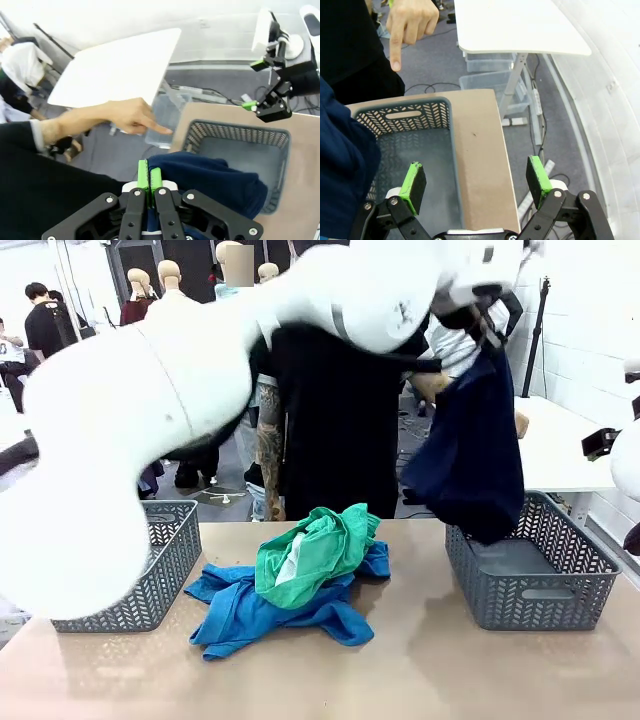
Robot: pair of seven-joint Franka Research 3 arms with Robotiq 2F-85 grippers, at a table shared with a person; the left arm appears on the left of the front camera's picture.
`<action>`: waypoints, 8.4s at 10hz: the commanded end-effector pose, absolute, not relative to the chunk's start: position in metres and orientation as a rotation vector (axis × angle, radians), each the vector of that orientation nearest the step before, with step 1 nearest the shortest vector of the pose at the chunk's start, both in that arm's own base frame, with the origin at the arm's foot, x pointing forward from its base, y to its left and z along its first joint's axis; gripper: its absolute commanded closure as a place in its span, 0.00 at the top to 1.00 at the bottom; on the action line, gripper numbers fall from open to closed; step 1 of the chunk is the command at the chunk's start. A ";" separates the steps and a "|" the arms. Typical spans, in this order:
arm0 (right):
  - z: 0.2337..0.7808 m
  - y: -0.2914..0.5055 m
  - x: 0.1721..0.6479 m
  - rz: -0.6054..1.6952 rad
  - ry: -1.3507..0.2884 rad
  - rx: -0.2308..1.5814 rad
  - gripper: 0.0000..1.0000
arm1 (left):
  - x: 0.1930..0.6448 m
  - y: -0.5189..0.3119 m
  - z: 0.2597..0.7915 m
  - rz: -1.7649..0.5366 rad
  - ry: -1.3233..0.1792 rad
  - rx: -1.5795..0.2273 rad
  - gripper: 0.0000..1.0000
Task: Sort the tops and bottoms.
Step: Sort the clothes according to human instructions, then lift clothes from the center of the table with your right hand.
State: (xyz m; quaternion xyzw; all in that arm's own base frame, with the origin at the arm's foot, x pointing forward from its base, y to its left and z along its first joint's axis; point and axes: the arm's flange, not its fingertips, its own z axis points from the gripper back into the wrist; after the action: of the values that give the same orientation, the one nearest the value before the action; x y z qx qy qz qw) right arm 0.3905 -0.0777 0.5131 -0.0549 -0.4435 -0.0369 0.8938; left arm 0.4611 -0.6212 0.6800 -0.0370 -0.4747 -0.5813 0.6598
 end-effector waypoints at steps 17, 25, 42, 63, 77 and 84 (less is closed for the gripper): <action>0.512 -0.077 0.391 -0.081 -0.911 -0.117 1.00 | 0.559 -0.780 0.597 -1.797 -0.700 -0.357 0.00; 0.512 -0.077 0.391 -0.081 -0.911 -0.117 1.00 | 0.554 -0.783 0.548 -1.850 -0.326 -0.265 0.70; 0.512 -0.077 0.391 -0.081 -0.911 -0.117 1.00 | 0.400 -0.450 0.529 -1.441 -0.355 0.377 1.00; 0.512 -0.077 0.391 -0.081 -0.911 -0.117 1.00 | 0.435 -0.185 0.633 -0.421 -0.304 -0.110 1.00; 0.578 -0.026 0.406 0.153 -0.973 -0.208 1.00 | 0.412 -0.047 0.639 -0.142 -0.594 -0.004 1.00; 0.658 0.170 0.461 0.892 -0.747 -0.115 1.00 | 0.412 -0.047 0.639 -0.142 -0.594 -0.004 1.00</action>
State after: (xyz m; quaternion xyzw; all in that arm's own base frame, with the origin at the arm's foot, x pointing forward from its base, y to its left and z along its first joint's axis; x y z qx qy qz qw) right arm 0.4477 0.1966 0.6508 -0.0647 -0.3755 0.4004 0.8333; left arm 0.4149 -0.0489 0.6420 0.0096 -0.2843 -0.0660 0.9564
